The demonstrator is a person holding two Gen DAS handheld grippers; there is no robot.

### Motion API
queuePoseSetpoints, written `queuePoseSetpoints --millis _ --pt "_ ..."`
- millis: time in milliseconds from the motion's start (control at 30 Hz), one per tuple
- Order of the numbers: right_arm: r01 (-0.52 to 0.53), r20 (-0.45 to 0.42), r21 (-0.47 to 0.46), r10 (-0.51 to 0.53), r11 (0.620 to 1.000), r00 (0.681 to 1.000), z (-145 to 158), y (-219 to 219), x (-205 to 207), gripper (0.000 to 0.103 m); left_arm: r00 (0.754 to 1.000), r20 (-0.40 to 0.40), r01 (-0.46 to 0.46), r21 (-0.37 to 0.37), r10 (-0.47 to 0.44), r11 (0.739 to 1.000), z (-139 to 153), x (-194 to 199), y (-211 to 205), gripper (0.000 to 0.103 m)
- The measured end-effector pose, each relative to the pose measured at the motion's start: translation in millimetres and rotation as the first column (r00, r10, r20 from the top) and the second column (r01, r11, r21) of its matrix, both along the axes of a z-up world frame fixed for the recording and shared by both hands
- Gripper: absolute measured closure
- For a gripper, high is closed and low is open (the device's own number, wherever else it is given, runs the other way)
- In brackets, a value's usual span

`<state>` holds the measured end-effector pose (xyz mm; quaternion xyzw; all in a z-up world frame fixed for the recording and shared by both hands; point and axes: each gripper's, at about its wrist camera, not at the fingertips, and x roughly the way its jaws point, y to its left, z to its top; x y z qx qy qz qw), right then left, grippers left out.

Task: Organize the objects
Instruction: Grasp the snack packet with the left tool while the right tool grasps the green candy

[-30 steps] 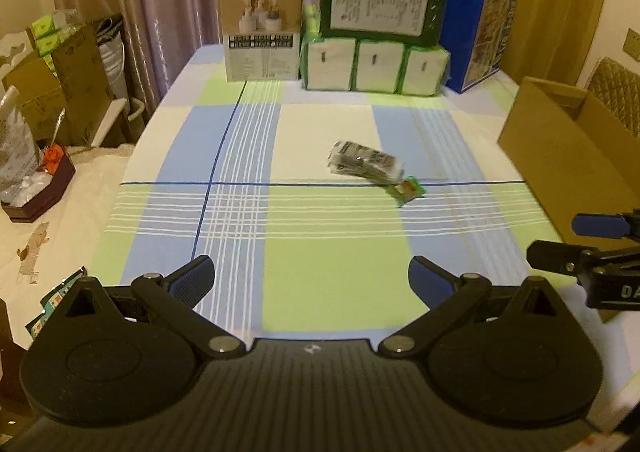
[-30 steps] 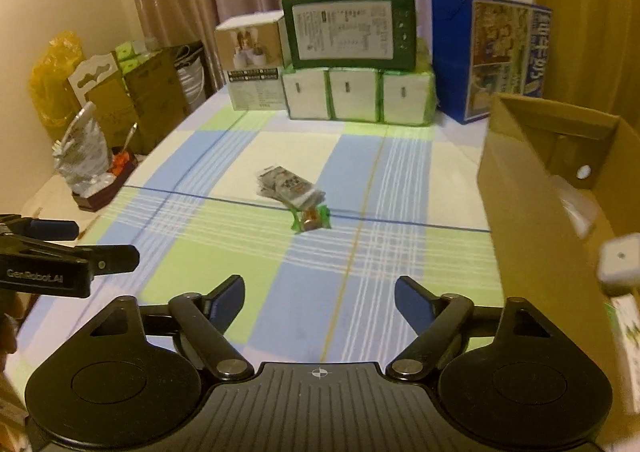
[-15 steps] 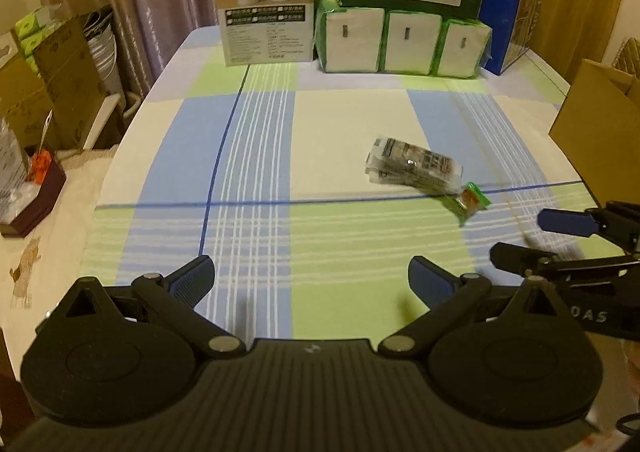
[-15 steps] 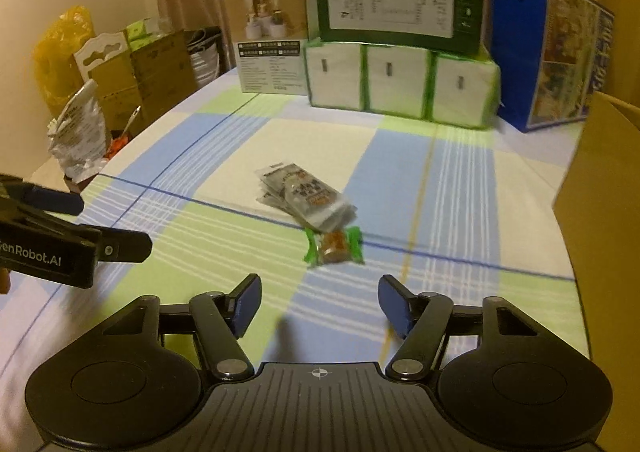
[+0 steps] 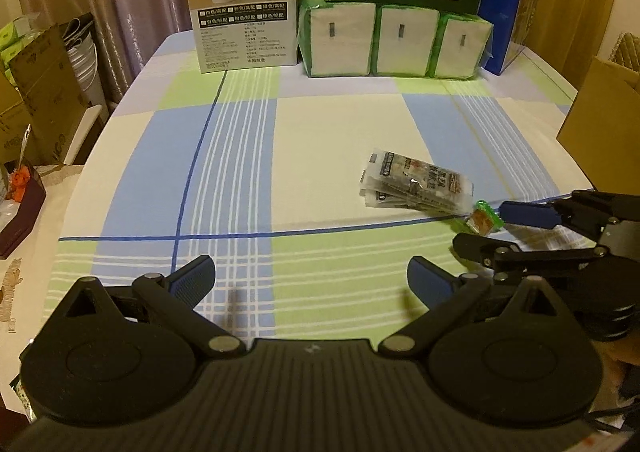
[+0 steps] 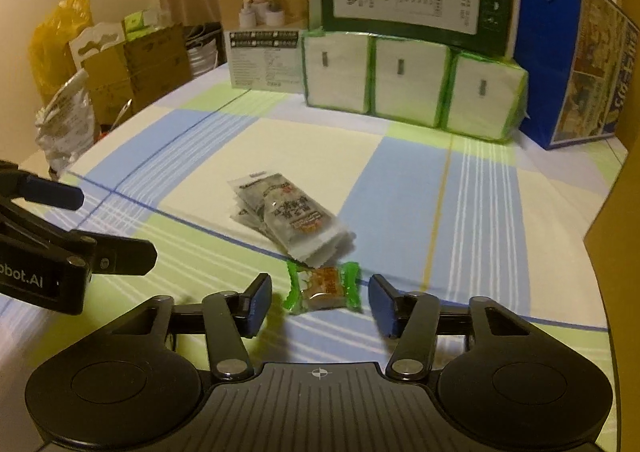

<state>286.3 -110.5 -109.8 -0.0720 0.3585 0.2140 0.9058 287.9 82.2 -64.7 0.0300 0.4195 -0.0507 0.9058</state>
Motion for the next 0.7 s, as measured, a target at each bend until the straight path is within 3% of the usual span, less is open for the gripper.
queuePoseSetpoints --millis 100,233,400,700 --pt "0.000 -0.001 0.004 0.000 1.000 1.000 -2 -2 0 0.062 1.000 -0.006 0.003 -0.002 -0.003 1.000 -3 1 1 0.002" --pt "0.001 0.001 0.005 -0.001 1.000 1.000 0 -5 1 0.080 1.000 -0.018 0.003 -0.016 -0.003 1.000 -6 0 0 0.002" --pt "0.023 0.009 -0.002 -0.023 1.000 1.000 8 -12 -4 0.080 1.000 -0.015 0.019 -0.034 -0.019 0.999 -4 2 -5 0.002" --pt "0.144 0.003 0.007 -0.144 0.990 0.990 20 -52 0 0.080 0.991 0.031 0.132 -0.077 -0.130 0.988 -4 31 -29 0.002"
